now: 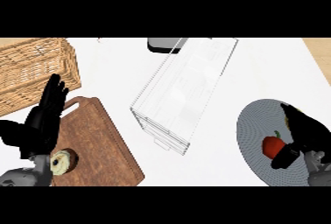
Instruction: Pick the bell pepper from the placemat and place it in the tiered shelf
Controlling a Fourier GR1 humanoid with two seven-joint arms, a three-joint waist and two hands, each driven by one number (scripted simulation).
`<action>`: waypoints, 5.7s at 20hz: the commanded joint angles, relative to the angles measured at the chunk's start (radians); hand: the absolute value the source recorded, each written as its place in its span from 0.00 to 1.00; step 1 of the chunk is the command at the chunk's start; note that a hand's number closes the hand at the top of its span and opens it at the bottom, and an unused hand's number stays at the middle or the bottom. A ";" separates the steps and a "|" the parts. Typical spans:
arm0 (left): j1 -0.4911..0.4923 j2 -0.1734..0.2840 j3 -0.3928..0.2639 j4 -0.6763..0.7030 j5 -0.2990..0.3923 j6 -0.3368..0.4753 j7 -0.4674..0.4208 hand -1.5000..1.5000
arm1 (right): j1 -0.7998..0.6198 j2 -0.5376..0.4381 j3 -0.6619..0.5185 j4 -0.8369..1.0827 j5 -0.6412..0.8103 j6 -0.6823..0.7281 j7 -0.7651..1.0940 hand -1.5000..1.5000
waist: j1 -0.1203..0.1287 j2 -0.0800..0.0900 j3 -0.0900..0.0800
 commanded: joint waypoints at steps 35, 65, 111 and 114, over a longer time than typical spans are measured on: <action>0.003 -0.111 0.086 -0.015 -0.105 -0.138 0.017 0.50 | -0.007 0.174 0.163 0.202 0.417 0.020 -0.785 1.00 | 0.052 0.003 0.001; -0.001 -0.140 0.100 -0.034 -0.161 -0.097 0.043 0.50 | -0.121 0.043 -0.356 -0.416 -0.510 0.328 -0.806 1.00 | 0.000 -0.001 -0.001; 0.018 -0.154 0.172 -0.044 -0.146 -0.208 0.041 0.50 | -0.839 0.552 -0.361 0.838 -0.123 0.024 -1.162 0.00 | 0.011 0.002 0.000; 0.016 -0.163 0.157 -0.075 -0.174 -0.186 0.064 0.50 | -0.841 0.576 -0.392 0.850 -0.160 0.011 -1.206 0.00 | 0.013 0.002 0.000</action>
